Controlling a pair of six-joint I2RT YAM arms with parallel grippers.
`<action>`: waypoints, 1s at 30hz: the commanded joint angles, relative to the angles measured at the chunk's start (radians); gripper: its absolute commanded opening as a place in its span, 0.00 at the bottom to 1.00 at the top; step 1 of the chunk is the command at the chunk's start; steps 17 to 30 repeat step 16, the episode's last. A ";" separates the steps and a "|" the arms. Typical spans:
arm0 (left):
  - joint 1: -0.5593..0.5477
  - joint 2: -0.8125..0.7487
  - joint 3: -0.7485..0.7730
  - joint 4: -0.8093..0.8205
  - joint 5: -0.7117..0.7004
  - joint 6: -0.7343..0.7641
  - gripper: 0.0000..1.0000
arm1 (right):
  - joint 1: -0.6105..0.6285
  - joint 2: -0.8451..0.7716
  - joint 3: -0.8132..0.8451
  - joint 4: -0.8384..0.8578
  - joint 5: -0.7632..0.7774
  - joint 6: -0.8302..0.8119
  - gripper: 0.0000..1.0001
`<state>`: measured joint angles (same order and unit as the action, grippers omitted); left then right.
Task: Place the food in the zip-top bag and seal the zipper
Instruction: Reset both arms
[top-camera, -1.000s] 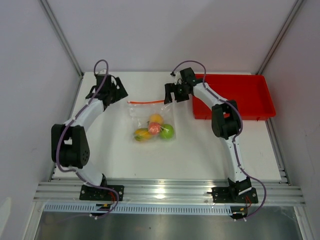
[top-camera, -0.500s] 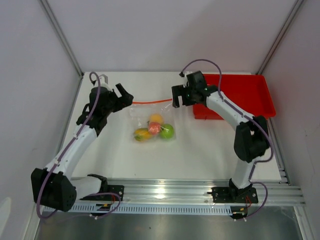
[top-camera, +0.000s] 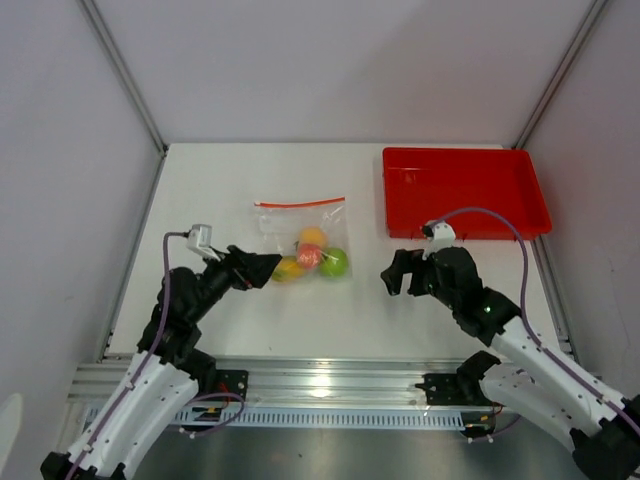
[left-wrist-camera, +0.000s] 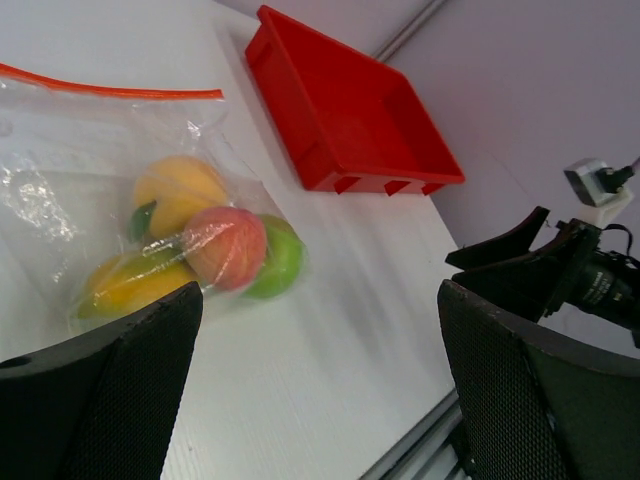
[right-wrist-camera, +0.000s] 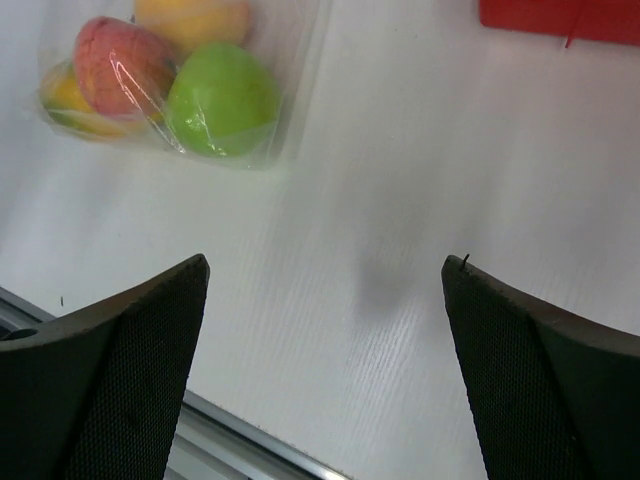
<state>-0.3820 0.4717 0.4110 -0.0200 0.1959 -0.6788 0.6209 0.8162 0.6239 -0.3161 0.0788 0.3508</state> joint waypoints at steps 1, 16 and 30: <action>-0.011 -0.140 -0.113 0.087 0.065 -0.099 1.00 | 0.031 -0.165 -0.136 0.045 0.076 0.135 0.99; -0.018 -0.701 -0.373 0.066 0.190 -0.235 0.99 | 0.129 -0.769 -0.441 -0.054 0.087 0.313 0.99; -0.018 -0.701 -0.373 0.066 0.190 -0.235 0.99 | 0.129 -0.769 -0.441 -0.054 0.087 0.313 0.99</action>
